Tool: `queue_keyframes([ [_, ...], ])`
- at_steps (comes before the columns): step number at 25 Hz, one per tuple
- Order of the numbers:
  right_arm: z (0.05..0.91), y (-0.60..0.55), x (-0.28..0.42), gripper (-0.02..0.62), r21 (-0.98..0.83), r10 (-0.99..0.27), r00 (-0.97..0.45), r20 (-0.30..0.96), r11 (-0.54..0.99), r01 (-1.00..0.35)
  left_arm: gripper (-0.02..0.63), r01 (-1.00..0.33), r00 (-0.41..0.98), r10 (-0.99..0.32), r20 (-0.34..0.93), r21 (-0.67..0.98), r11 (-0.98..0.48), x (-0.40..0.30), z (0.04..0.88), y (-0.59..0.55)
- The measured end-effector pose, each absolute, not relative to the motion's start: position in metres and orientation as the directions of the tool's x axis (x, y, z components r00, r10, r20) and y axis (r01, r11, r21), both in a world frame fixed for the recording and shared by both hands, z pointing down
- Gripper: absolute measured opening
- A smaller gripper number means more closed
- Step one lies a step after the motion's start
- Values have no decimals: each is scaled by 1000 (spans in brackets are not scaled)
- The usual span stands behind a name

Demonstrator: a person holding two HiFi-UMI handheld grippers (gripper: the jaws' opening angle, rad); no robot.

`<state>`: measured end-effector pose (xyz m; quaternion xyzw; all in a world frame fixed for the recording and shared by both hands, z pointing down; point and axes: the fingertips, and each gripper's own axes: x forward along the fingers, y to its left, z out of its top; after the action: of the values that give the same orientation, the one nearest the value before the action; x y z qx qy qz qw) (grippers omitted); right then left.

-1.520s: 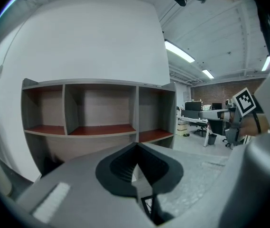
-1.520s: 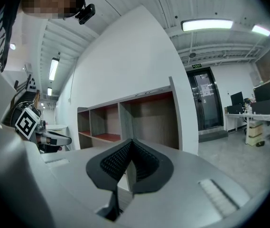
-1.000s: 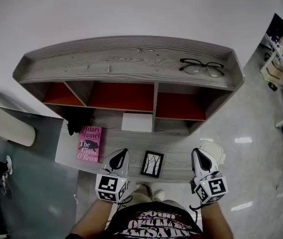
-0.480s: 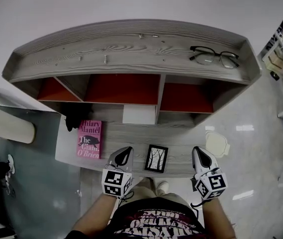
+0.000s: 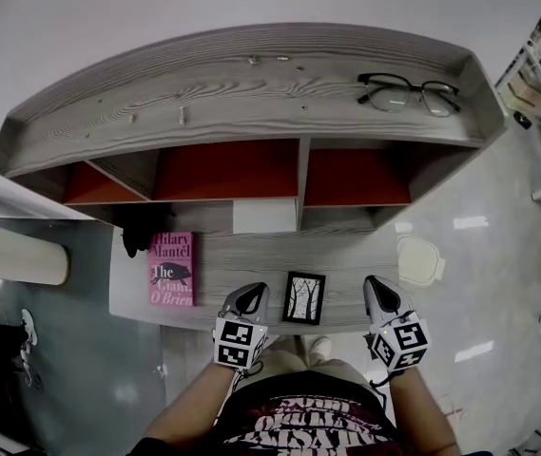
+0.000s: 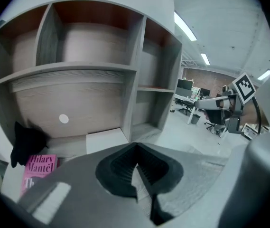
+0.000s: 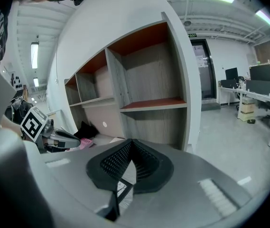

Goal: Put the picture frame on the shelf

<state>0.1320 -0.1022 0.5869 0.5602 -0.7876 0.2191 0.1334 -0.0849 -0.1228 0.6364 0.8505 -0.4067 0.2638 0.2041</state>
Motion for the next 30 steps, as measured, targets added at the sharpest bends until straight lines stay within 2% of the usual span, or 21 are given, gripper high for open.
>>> queue_keyframes([
  [12,650,-96,124,29,-179,-744,-343,574,295,-939,2,-784,548,-454,703,242,-572,-72,697,-105],
  [22,709,-81,98,29,-180,-624,-360,694,333,-925,2,-767,548,-367,752,276,-580,-62,732,-97],
  [28,741,-77,90,51,-203,-569,-371,734,337,-919,2,-771,535,-334,776,287,-568,-61,752,-87],
  [30,752,-76,88,58,-220,-549,-377,746,331,-918,23,-775,537,-321,780,306,-553,-61,757,-84],
])
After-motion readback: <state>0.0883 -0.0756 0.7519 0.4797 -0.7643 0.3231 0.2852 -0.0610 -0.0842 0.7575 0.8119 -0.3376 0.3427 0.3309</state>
